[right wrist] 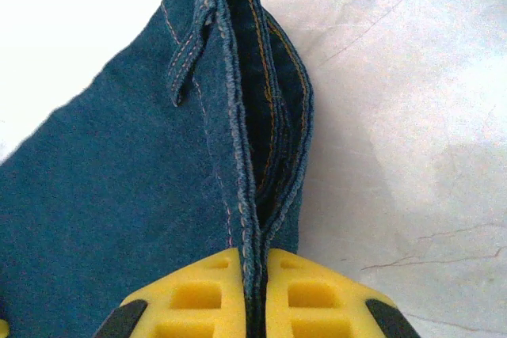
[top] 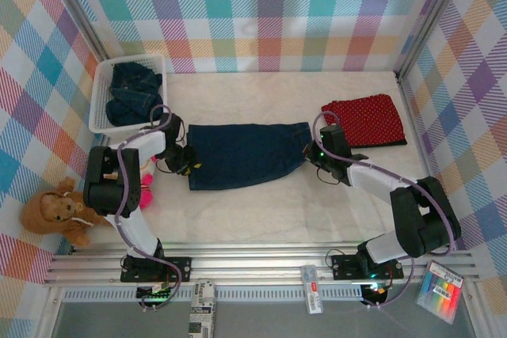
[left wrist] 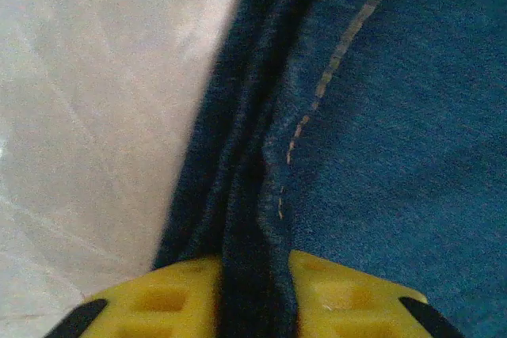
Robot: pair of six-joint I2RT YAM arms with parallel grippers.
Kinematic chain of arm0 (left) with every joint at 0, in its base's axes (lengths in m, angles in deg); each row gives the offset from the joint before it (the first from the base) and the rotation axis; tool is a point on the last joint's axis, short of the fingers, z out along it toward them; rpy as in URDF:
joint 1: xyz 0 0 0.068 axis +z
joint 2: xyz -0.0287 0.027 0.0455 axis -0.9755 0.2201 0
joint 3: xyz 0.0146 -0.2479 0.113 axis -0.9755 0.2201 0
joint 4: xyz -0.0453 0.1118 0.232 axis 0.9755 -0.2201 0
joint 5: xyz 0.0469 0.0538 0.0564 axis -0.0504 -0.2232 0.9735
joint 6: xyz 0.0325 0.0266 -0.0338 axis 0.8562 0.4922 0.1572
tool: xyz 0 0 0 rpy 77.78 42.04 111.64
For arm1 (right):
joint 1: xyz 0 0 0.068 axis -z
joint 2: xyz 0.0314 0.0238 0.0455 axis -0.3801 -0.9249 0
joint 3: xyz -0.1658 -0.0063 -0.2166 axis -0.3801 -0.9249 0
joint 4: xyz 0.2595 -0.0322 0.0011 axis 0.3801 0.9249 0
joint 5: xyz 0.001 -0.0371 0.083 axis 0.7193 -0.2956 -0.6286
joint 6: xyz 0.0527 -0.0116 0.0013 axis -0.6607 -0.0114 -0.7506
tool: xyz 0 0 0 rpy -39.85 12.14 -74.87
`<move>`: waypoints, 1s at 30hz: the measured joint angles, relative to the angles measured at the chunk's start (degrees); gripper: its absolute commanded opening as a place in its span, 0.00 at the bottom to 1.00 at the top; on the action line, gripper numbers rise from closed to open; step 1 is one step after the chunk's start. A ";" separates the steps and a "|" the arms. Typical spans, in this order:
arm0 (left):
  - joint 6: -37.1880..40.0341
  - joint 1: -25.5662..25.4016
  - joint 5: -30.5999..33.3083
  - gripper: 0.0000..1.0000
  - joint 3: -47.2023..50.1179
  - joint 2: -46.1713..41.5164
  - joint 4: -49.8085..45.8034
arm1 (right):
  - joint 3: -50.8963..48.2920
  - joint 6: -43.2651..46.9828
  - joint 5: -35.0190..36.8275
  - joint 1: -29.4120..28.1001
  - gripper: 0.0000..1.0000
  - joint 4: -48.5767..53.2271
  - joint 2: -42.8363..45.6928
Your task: Fold and stack the skirts
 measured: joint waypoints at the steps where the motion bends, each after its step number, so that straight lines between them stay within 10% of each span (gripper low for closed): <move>1: 0.11 0.04 -0.24 0.16 0.24 -0.26 0.50 | 0.68 1.62 -0.02 0.00 0.00 0.90 -0.28; 16: 0.00 1.57 -4.79 0.09 3.58 -1.07 6.56 | 40.15 40.94 -8.00 -22.71 0.00 11.96 -22.25; 30: -1.11 2.40 -6.36 0.12 5.99 -2.34 9.77 | 54.90 44.96 -12.07 -32.41 0.00 20.02 -43.21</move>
